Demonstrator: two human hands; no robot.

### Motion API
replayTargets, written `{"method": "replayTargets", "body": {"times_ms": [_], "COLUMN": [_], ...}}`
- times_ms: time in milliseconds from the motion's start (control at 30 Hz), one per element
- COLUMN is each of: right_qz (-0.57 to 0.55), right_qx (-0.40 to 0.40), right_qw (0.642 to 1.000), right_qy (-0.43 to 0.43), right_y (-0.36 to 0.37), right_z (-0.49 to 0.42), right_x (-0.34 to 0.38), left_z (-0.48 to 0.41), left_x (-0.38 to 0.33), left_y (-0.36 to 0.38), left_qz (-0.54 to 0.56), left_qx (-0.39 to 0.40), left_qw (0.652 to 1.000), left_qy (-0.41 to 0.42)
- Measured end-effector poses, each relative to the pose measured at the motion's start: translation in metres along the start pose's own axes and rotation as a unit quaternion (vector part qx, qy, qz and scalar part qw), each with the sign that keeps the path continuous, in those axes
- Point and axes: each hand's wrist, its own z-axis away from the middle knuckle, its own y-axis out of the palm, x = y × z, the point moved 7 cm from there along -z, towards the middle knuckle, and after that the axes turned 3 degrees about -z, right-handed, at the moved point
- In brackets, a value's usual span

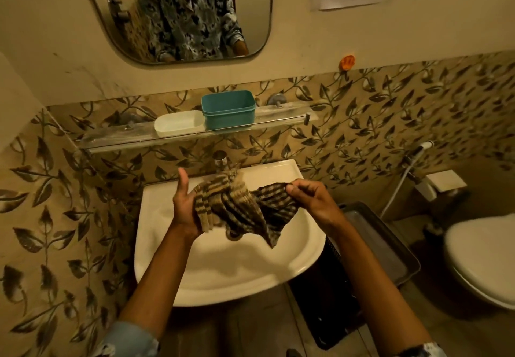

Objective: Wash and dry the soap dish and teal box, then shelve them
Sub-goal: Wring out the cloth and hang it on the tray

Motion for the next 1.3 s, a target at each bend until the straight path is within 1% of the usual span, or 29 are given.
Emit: {"method": "replayTargets", "body": {"times_ms": [67, 100, 133, 167, 200, 233, 267, 300, 367, 400, 433, 467, 600, 700, 733, 800, 867, 933, 1000, 1033, 1067, 1100, 1167, 1233, 1300], "right_qz": [0.059, 0.103, 0.150, 0.189, 0.212, 0.227, 0.244, 0.265, 0.304, 0.320, 0.336, 0.353, 0.396, 0.394, 0.383, 0.317, 0.260, 0.257, 0.307, 0.334, 0.347, 0.341, 0.307, 0.296, 0.319], "right_qx": [-0.017, -0.018, -0.015, -0.014, -0.013, -0.011, -0.008, 0.000, 0.022, 0.032, 0.038, 0.044, 0.052, 0.025, 0.013, 0.000, 0.016, 0.032, 0.060, 0.075, 0.082, 0.078, 0.045, 0.006, -0.019], "right_qw": [0.998, 0.994, 0.988, 0.981, 0.976, 0.972, 0.968, 0.963, 0.952, 0.947, 0.941, 0.935, 0.916, 0.917, 0.922, 0.945, 0.961, 0.959, 0.942, 0.932, 0.927, 0.930, 0.945, 0.950, 0.944], "right_qy": [-0.017, -0.028, -0.039, -0.049, -0.057, -0.062, -0.062, -0.054, -0.031, -0.020, -0.009, -0.002, 0.024, 0.046, 0.053, 0.082, 0.097, 0.114, 0.121, 0.118, 0.115, 0.113, 0.105, 0.096, 0.083], "right_y": [0.000, 0.002, 0.006, 0.009, 0.011, 0.011, 0.010, 0.008, -0.001, -0.005, -0.012, -0.018, -0.052, -0.091, -0.104, -0.137, -0.169, -0.198, -0.225, -0.237, -0.247, -0.259, -0.284, -0.306, -0.326], "right_z": [-0.003, -0.005, -0.007, -0.010, -0.012, -0.015, -0.018, -0.020, -0.025, -0.027, -0.029, -0.031, -0.032, -0.027, -0.023, -0.013, -0.003, 0.003, 0.003, 0.003, 0.002, 0.002, -0.002, -0.008, -0.016], "right_x": [0.011, 0.017, 0.022, 0.028, 0.033, 0.039, 0.045, 0.049, 0.056, 0.059, 0.061, 0.064, 0.075, 0.075, 0.074, 0.068, 0.058, 0.045, 0.029, 0.021, 0.015, 0.010, 0.004, 0.000, 0.001], "left_z": [0.001, 0.001, -0.001, -0.002, -0.003, -0.005, -0.007, -0.011, -0.026, -0.034, -0.041, -0.048, -0.084, -0.110, -0.117, -0.135, -0.154, -0.172, -0.189, -0.197, -0.205, -0.215, -0.235, -0.251, -0.265], "left_x": [0.013, 0.019, 0.022, 0.021, 0.017, 0.010, 0.006, 0.007, 0.015, 0.021, 0.028, 0.033, 0.050, 0.062, 0.066, 0.078, 0.086, 0.093, 0.102, 0.105, 0.105, 0.105, 0.107, 0.113, 0.123], "left_y": [-0.013, -0.016, -0.019, -0.019, -0.019, -0.015, -0.004, 0.013, 0.053, 0.073, 0.092, 0.108, 0.149, 0.176, 0.183, 0.198, 0.208, 0.218, 0.226, 0.229, 0.230, 0.229, 0.226, 0.219, 0.210], "left_qz": [-0.098, -0.157, -0.233, -0.336, -0.454, -0.551, -0.595, -0.611, -0.621, -0.626, -0.622, -0.618, -0.579, -0.577, -0.580, -0.602, -0.616, -0.626, -0.641, -0.641, -0.635, -0.626, -0.615, -0.602, -0.563], "left_qx": [-0.032, -0.059, -0.097, -0.143, -0.196, -0.235, -0.241, -0.208, -0.079, -0.022, 0.020, 0.043, 0.046, 0.068, 0.081, 0.101, 0.110, 0.121, 0.121, 0.112, 0.097, 0.080, 0.056, 0.050, 0.033], "left_qw": [0.994, 0.985, 0.967, 0.931, 0.869, 0.797, 0.758, 0.750, 0.764, 0.766, 0.772, 0.775, 0.804, 0.804, 0.802, 0.786, 0.776, 0.765, 0.753, 0.754, 0.762, 0.771, 0.783, 0.796, 0.826], "left_qy": [-0.032, -0.038, -0.029, -0.006, 0.031, 0.075, 0.115, 0.141, 0.156, 0.144, 0.132, 0.125, 0.129, 0.128, 0.115, 0.092, 0.087, 0.086, 0.082, 0.083, 0.086, 0.087, 0.074, 0.044, 0.004]}}
